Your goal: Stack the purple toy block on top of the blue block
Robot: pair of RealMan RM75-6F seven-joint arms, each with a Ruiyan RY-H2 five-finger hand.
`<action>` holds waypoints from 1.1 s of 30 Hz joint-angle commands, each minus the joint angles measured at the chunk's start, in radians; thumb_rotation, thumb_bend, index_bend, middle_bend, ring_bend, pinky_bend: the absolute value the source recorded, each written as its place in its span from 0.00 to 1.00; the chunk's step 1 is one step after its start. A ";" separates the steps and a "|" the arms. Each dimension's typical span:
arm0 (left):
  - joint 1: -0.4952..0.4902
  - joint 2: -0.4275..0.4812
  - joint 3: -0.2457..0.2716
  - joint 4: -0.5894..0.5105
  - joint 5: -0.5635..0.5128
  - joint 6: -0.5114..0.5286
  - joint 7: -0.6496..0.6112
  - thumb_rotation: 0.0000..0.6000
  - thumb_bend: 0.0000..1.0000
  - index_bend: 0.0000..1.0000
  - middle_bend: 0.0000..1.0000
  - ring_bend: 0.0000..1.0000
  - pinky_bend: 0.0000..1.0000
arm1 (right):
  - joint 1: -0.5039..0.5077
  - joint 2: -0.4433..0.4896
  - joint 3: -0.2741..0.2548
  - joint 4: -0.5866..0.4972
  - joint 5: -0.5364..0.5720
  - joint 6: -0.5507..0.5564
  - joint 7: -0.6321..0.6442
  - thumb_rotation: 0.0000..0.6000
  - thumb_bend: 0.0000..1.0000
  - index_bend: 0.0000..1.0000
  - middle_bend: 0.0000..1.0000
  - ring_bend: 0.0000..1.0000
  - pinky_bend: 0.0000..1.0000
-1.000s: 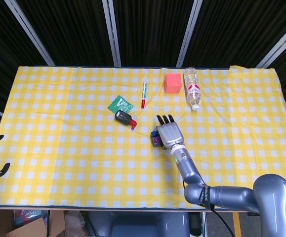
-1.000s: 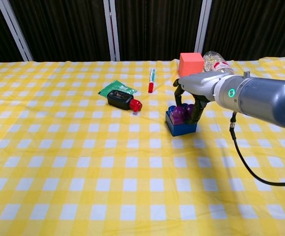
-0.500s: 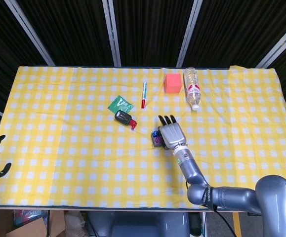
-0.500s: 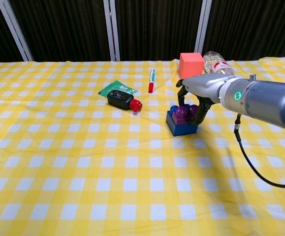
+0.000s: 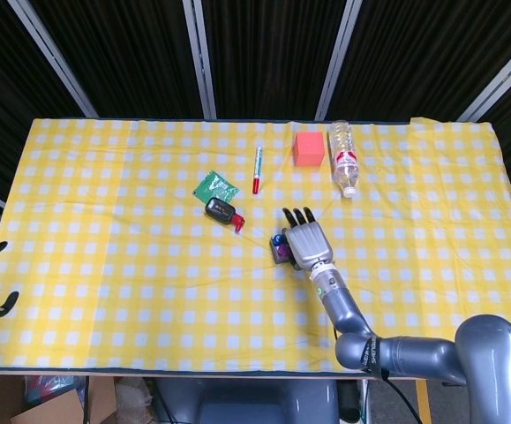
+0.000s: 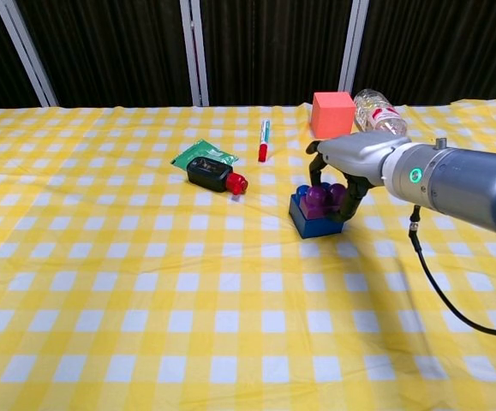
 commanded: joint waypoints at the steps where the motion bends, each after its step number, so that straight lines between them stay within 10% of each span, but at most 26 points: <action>1: 0.000 0.001 0.000 0.000 0.001 0.001 -0.003 1.00 0.27 0.15 0.01 0.00 0.12 | -0.006 -0.004 -0.008 -0.004 -0.014 0.004 0.003 1.00 0.64 0.58 0.00 0.00 0.00; 33: 0.003 0.000 0.002 -0.004 0.010 0.006 0.004 1.00 0.27 0.15 0.01 0.00 0.12 | -0.031 0.045 -0.021 -0.077 -0.059 0.025 -0.009 1.00 0.77 0.33 0.00 0.00 0.00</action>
